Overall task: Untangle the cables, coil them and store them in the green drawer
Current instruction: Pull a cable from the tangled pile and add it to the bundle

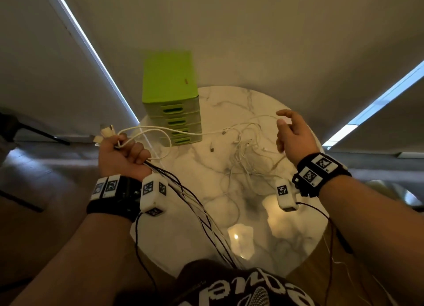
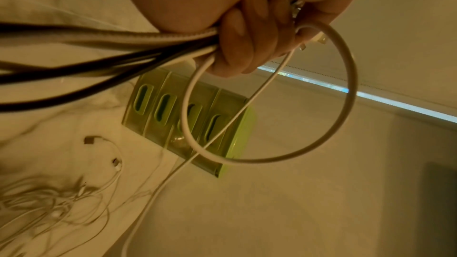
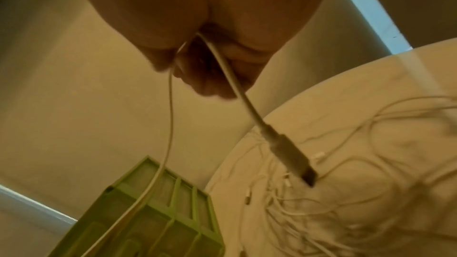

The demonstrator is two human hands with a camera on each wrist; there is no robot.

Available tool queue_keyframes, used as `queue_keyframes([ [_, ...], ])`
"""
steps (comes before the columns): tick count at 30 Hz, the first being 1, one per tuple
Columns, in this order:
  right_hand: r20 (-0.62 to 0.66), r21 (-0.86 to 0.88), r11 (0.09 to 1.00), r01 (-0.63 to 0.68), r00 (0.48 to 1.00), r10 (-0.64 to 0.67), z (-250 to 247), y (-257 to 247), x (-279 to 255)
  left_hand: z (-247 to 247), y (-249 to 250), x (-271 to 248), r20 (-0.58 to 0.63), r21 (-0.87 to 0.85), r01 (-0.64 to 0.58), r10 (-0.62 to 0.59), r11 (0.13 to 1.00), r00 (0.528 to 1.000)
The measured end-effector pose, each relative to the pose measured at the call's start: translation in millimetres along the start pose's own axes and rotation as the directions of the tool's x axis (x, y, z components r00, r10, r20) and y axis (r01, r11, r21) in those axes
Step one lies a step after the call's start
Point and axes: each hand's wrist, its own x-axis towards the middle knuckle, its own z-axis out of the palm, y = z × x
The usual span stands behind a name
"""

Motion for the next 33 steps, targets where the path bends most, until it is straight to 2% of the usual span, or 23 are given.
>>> queue_keyframes([
  [2, 0.030, -0.132, 0.991, -0.001, 1.000, 0.005, -15.2, 11.8, -7.3, 9.1, -13.5, -2.0, -0.021, 0.007, 0.019, -0.019, 1.000, 1.000],
  [4, 0.112, -0.380, 0.925, 0.001, 0.993, 0.045, -33.6, 30.9, -15.6, 19.5, -29.5, -4.5, -0.025, 0.025, 0.043, -0.042, 0.999, 0.999],
  [6, 0.170, -0.624, 0.782, -0.001, 0.976, 0.137, -53.7, 57.8, -25.5, 29.3, -44.0, -6.7, -0.013, 0.045, 0.068, -0.067, 0.997, 0.998],
  [8, 0.180, -0.788, 0.615, -0.036, 0.942, 0.284, -75.5, 90.9, -34.7, 39.8, -60.6, -12.3, 0.001, 0.089, 0.103, -0.104, 0.991, 0.995],
  [11, 0.152, -0.934, 0.352, -0.059, 0.826, 0.542, -103.7, 129.6, -47.3, 58.5, -92.7, -29.7, -0.015, 0.212, 0.183, -0.184, 0.960, 0.983],
  [13, 0.155, -0.966, 0.258, -0.011, 0.774, 0.614, -112.0, 137.2, -52.6, 70.2, -120.5, -44.6, -0.004, 0.357, 0.272, -0.289, 0.894, 0.957],
  [14, 0.178, -0.961, 0.277, 0.007, 0.782, 0.597, -112.1, 133.2, -53.3, 74.3, -135.6, -52.3, 0.007, 0.440, 0.313, -0.352, 0.842, 0.936],
  [15, 0.222, -0.924, 0.382, 0.007, 0.823, 0.523, -110.7, 130.4, -53.0, 77.5, -151.0, -59.8, 0.017, 0.516, 0.346, -0.413, 0.784, 0.911],
  [16, 0.266, -0.837, 0.548, 0.001, 0.874, 0.405, -107.9, 125.0, -53.8, 81.1, -166.4, -67.8, 0.025, 0.582, 0.366, -0.466, 0.726, 0.884],
  [17, 0.334, -0.701, 0.711, 0.054, 0.906, 0.260, -104.7, 114.4, -55.3, 84.2, -181.4, -75.1, 0.029, 0.635, 0.376, -0.507, 0.675, 0.862],
  [18, 0.414, -0.562, 0.814, 0.146, 0.902, 0.125, -99.8, 98.1, -57.4, 87.9, -195.4, -82.6, 0.030, 0.680, 0.376, -0.536, 0.630, 0.844],
  [19, 0.498, -0.458, 0.859, 0.230, 0.866, 0.034, -98.2, 90.0, -60.7, 92.4, -208.1, -89.8, 0.028, 0.719, 0.370, -0.556, 0.588, 0.831],
  [20, 0.579, -0.395, 0.876, 0.277, 0.815, 0.003, -95.0, 81.3, -64.6, 96.9, -219.2, -96.5, 0.026, 0.753, 0.359, -0.570, 0.552, 0.821],
  [21, 0.640, -0.368, 0.888, 0.276, 0.768, 0.026, -92.2, 74.1, -70.4, 101.3, -228.6, -103.2, 0.029, 0.782, 0.344, -0.581, 0.520, 0.814],
  [24, 0.747, -0.288, 0.943, 0.167, 0.656, 0.112, -91.0, 81.6, -85.1, 112.9, -250.5, -120.5, 0.047, 0.834, 0.290, -0.583, 0.470, 0.811],
  [26, 0.754, -0.279, 0.951, 0.135, 0.644, 0.130, -100.2, 91.1, -91.1, 119.3, -262.6, -128.6, 0.040, 0.838, 0.276, -0.558, 0.470, 0.829],
  [28, 0.704, -0.387, 0.913, 0.131, 0.681, 0.201, -116.0, 105.5, -90.0, 122.3, -273.7, -132.7, 0.010, 0.827, 0.275, -0.503, 0.490, 0.864],
  [29, 0.690, -0.449, 0.885, 0.125, 0.677, 0.255, -125.8, 114.3, -88.5, 122.2, -278.6, -133.9, -0.009, 0.812, 0.281, -0.470, 0.511, 0.882],
  [30, 0.687, -0.520, 0.844, 0.133, 0.652, 0.320, -136.5, 124.4, -87.2, 121.4, -282.9, -134.5, -0.028, 0.786, 0.293, -0.442, 0.544, 0.897],
  [33, 0.594, -0.788, 0.565, 0.243, 0.541, 0.595, -166.8, 152.2, -82.6, 120.5, -290.4, -137.6, -0.074, 0.679, 0.341, -0.401, 0.650, 0.913],
])
